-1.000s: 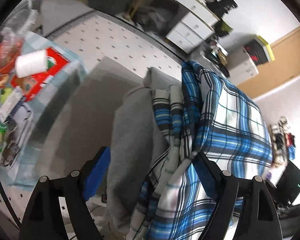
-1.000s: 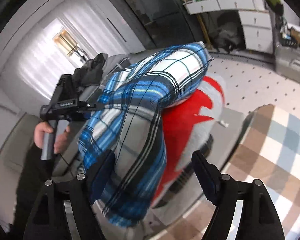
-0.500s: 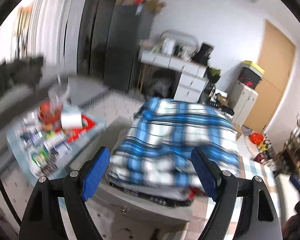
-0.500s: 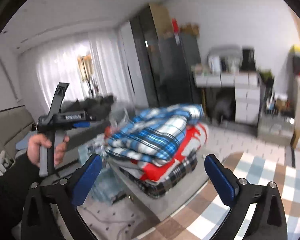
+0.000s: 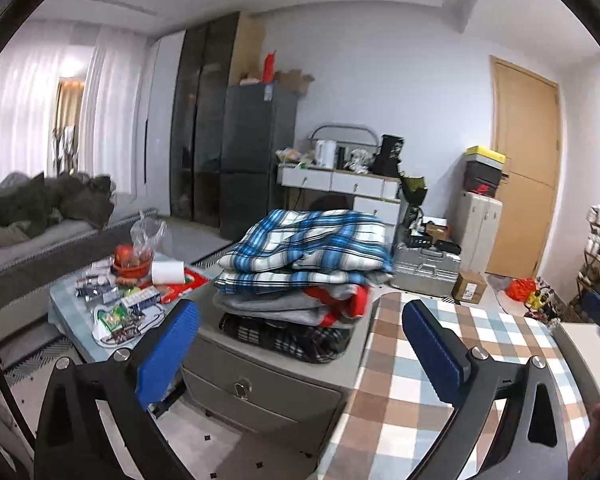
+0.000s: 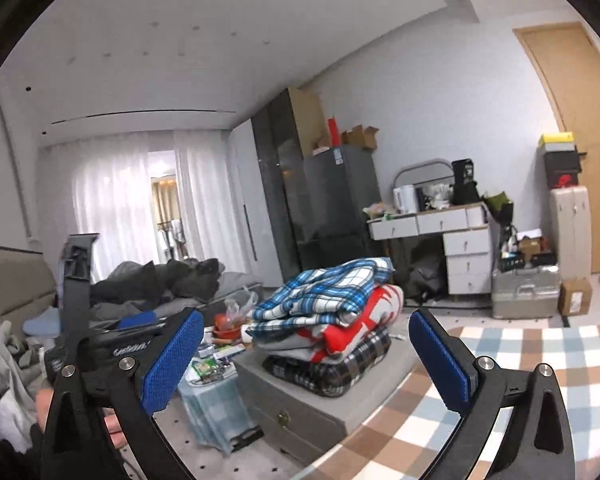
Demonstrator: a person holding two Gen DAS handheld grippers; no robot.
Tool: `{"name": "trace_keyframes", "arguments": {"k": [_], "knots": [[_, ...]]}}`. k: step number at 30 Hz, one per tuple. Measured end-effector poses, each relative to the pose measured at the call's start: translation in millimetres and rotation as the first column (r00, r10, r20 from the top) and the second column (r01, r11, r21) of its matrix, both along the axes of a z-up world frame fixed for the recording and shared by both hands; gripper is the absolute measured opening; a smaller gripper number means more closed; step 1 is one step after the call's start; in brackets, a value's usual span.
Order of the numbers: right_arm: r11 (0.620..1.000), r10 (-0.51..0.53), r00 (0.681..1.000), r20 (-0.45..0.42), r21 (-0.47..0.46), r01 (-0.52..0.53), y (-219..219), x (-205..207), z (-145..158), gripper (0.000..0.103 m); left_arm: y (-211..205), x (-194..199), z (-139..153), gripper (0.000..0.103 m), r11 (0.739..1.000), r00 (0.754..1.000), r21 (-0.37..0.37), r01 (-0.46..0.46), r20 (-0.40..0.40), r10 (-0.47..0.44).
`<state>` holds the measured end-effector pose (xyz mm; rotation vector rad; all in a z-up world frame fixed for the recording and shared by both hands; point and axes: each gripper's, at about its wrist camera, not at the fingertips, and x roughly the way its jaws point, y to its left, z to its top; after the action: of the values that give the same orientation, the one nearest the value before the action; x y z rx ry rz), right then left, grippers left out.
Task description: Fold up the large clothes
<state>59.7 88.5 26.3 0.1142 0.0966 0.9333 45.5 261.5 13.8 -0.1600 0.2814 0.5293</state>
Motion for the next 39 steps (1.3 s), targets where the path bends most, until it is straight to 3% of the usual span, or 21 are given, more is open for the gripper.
{"name": "trace_keyframes", "arguments": {"k": [3,10,18,28,39], "knots": [[1.0,0.0,1.0,0.013,-0.004,0.0,0.9,-12.4,-4.3,0.103,-14.8,-5.2,5.1,0.102,0.998,1.0,0.053,0.015,0.004,-0.016],[0.999,-0.019,0.997,0.07,-0.029,0.021,2.4,-38.3,-9.5,0.103,-19.2,-21.8,4.6,0.102,0.994,0.994,0.096,0.05,0.089,-0.059],[1.0,-0.014,0.995,0.096,-0.016,0.015,0.2,-55.3,-13.6,0.103,-19.0,-16.5,1.1,0.102,0.986,0.994,0.157,0.048,0.089,-0.063],[1.0,-0.009,0.996,0.086,-0.013,0.01,-1.8,-57.1,-17.2,0.103,-20.9,-14.3,-19.3,0.102,0.989,0.995,0.135,0.056,0.072,-0.066],[1.0,-0.009,0.997,0.082,-0.009,0.01,-4.3,-60.5,-15.9,0.103,-27.8,-20.8,-17.0,0.102,0.989,0.994,0.122,0.084,0.056,-0.091]]}}
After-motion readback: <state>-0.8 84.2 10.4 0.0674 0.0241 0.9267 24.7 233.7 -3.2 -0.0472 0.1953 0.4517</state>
